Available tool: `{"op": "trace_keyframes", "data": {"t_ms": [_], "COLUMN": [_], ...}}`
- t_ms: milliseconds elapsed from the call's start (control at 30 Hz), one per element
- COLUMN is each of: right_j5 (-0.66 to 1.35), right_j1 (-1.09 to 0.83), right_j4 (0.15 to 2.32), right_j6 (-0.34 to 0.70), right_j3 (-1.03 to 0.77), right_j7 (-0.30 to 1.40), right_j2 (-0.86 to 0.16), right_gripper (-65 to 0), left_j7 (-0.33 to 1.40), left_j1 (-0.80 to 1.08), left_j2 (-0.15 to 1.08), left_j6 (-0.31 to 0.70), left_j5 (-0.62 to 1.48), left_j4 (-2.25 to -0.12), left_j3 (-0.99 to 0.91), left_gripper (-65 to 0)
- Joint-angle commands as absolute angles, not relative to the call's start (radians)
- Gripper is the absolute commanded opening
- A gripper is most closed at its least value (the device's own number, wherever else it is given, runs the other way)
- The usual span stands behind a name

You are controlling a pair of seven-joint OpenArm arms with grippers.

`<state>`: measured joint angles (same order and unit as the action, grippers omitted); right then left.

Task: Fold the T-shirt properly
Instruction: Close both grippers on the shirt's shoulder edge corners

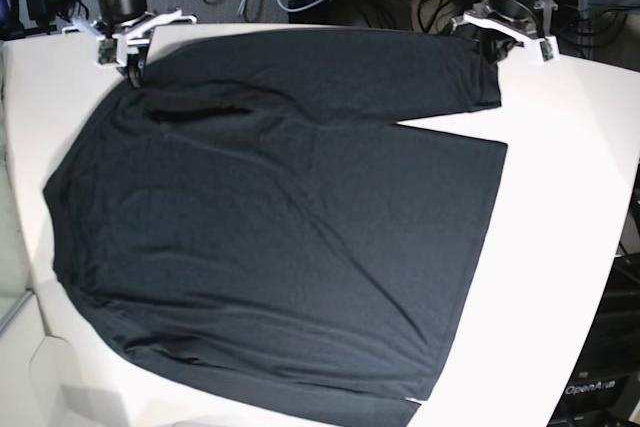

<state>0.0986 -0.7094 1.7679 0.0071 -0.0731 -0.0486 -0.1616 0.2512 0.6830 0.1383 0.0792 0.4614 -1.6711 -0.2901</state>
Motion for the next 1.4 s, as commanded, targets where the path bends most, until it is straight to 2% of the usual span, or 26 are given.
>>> {"op": "trace_keyframes", "data": {"t_ms": [0,133,300,400,733,1033,1367], "right_j5": [0.099,0.104,0.105,0.105,0.101,0.101,0.102], "right_j1": [-0.716,-0.708,-0.639,-0.63,-0.625,-0.582,-0.579], "right_j4": [1.788,1.784,1.784,1.784,1.785,1.759,1.715], "right_j6": [0.012,0.012,0.012,0.012,0.008,0.01,0.012], "right_j3": [-0.079,-0.081,-0.081,-0.081,-0.084,-0.231,-0.229], "right_j7": [-0.074,-0.033,0.13,0.136,0.139,0.147,0.147], "right_j2": [-0.17,-0.17,-0.166,-0.165,-0.163,-0.104,-0.099], "right_gripper": [-63.5,-62.7,-52.8,-47.9,-37.7,-37.0,-37.0], "left_j7": [0.255,0.255,0.255,0.255,0.255,0.255,0.255], "left_j1": [0.691,0.691,0.691,0.691,0.691,0.691,0.691], "left_j2": [0.143,0.143,0.143,0.143,0.143,0.145,0.145], "left_j6": [0.081,0.081,0.081,0.081,0.082,0.082,0.082], "left_j5": [0.464,0.464,0.464,0.464,0.463,0.463,0.463], "left_j4": [-1.685,-1.685,-1.685,-1.685,-1.685,-1.685,-1.685], "left_j3": [-0.291,-0.291,-0.291,-0.291,-0.291,-0.291,-0.291], "left_gripper": [-65.0,-65.0,-65.0,-65.0,-65.0,-65.0,-65.0]}}
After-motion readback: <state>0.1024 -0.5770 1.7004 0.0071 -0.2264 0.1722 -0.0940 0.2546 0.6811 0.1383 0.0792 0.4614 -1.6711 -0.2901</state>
